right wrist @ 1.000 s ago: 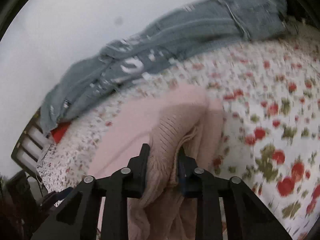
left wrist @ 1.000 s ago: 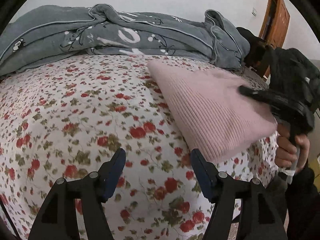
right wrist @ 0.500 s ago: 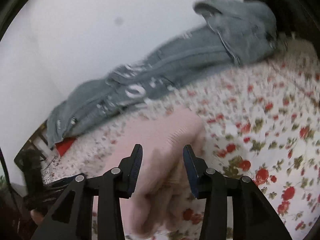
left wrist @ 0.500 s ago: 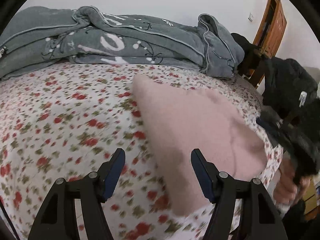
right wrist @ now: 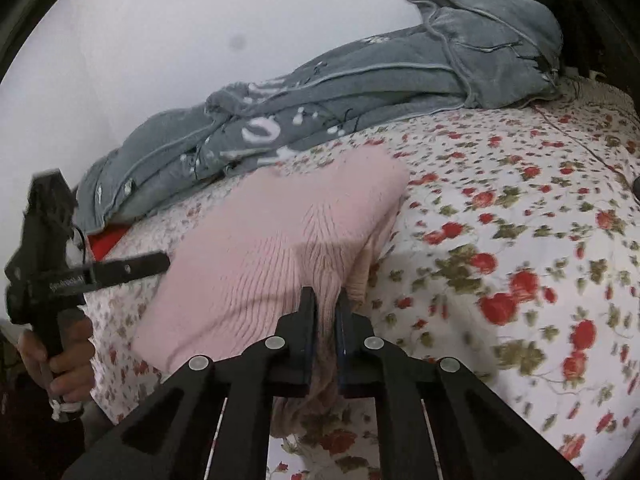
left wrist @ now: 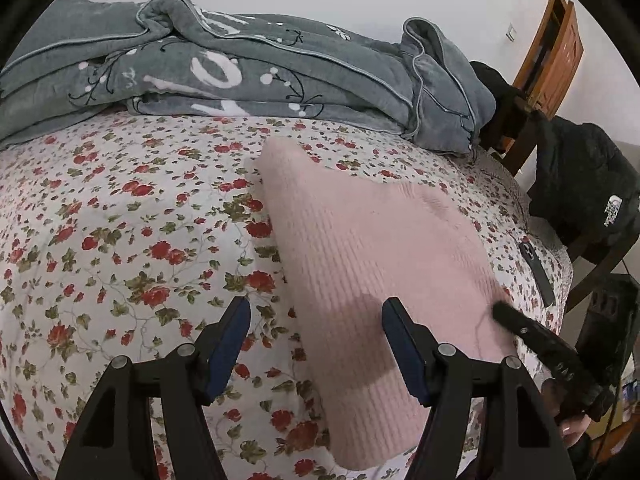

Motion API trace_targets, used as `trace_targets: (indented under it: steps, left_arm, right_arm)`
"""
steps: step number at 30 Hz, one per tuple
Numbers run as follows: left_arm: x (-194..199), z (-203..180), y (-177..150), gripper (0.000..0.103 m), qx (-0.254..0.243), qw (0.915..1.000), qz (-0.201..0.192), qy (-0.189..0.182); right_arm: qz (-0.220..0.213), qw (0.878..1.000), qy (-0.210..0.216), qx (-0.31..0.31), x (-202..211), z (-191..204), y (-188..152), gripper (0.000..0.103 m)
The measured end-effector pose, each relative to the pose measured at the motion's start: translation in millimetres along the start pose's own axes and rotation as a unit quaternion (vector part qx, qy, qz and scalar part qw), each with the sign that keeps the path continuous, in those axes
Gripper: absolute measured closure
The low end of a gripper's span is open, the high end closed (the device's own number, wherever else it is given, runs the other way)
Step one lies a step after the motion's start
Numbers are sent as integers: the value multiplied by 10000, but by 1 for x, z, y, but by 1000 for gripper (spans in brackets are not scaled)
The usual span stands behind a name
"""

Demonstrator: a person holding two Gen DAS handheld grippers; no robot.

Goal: Fold small clothes
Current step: 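Press the folded pink sweater flat with both open grippers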

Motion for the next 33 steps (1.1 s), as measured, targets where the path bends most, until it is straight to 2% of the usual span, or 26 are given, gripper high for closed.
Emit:
trace_targets:
  steps: [2, 4, 5, 8, 9, 11, 13, 15, 16, 19, 21, 22, 27, 30, 33]
  left_arm:
    - [0, 0, 2, 36, -23, 10000, -5, -55]
    - [-3, 0, 3, 36, 12, 10000, 15, -66]
    - [-5, 1, 4, 36, 35, 10000, 43, -70]
    - [-7, 1, 4, 36, 68, 9999, 80, -136]
    - [-8, 1, 5, 36, 64, 9999, 80, -127]
    - [-12, 2, 8, 36, 81, 9998, 122, -133]
    - [-18, 1, 13, 36, 151, 9995, 201, -200]
    - [-26, 0, 17, 36, 185, 9992, 290, -225]
    - [-31, 0, 18, 36, 192, 9990, 341, -229]
    - [-42, 0, 21, 34, 246, 9981, 462, -310]
    - [-50, 2, 20, 34, 345, 9971, 570, -366]
    - [-55, 3, 20, 34, 421, 9961, 652, -427]
    - [-73, 3, 18, 36, 651, 9916, 869, -709]
    - [-78, 0, 19, 39, 648, 9918, 868, -678]
    - [-77, -4, 21, 48, 539, 9939, 781, -562]
  right_arm:
    - [-125, 9998, 49, -145, 10, -4, 0, 99]
    - [-15, 9996, 75, -254, 3, -4, -7, 99]
    - [130, 9998, 31, -165, -4, -1, -13, 99]
    - [137, 9999, 29, -3, -3, 6, -9, 95]
    - [131, 9999, 25, 30, 1, 5, -5, 92]
    - [-60, 10000, 53, -36, 11, 2, 10, 76]
    - [-177, 9998, 52, -123, 12, 0, 21, 68]
    - [-166, 9997, 105, -154, 6, -1, 33, 64]
    - [-121, 9997, 112, -153, 1, -1, 35, 63]
    - [305, 9992, 191, -144, -27, 2, 36, 49]
    - [665, 9976, 153, -132, -46, -1, 27, 48]
    - [733, 9971, 143, -117, -50, -3, 22, 43]
    - [913, 9955, 233, -96, -61, -11, 13, 42]
    - [942, 9949, 309, -157, -67, -16, 13, 42]
    - [918, 9947, 382, -245, -71, -16, 14, 41]
Point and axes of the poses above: each gripper's, at about its wrist camera, not at the fingertips, and x roughly against the way its jaws point, z to its left, y to its top, the point moved 9 cm from there along -x, roughly the way its jaws point, and after that the axes turned 14 degrees about x, right-handed, at the moved point
